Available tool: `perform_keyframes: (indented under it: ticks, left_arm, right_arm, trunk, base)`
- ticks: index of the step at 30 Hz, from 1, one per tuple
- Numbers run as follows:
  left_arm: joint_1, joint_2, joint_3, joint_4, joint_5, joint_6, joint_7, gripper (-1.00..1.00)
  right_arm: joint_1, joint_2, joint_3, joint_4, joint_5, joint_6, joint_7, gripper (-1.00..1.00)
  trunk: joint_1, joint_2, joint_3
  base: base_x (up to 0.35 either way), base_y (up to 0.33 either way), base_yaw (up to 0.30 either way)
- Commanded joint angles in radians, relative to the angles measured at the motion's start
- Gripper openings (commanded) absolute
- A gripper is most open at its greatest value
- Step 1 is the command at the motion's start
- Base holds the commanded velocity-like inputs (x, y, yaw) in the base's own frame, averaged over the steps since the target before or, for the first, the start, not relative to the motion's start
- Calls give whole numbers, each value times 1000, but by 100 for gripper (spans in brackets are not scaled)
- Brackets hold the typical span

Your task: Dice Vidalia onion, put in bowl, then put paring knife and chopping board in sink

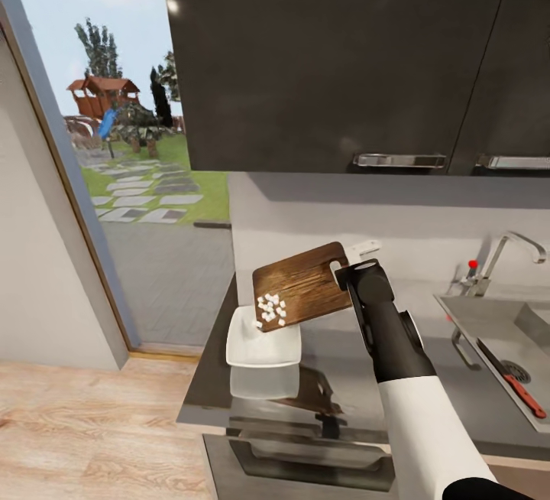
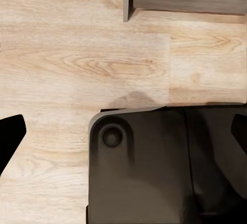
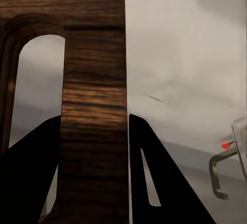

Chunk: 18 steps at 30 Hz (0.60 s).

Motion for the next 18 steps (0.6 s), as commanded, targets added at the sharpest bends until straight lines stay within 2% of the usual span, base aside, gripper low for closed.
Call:
perform_keyframes:
  ticks: [1, 18]
  left_arm:
    - [0, 0, -9, -2, 9, -2, 4, 100]
    - [0, -1, -9, -2, 9, -2, 4, 100]
  right_arm:
    - [-1, 0, 0, -1, 11, 4, 9, -100]
    - [-1, 0, 0, -1, 10, 3, 9, -100]
  trunk:
    - [1, -2, 0]
    - [1, -2, 20]
  base:
    - [0, 0, 0]
    - [0, 0, 0]
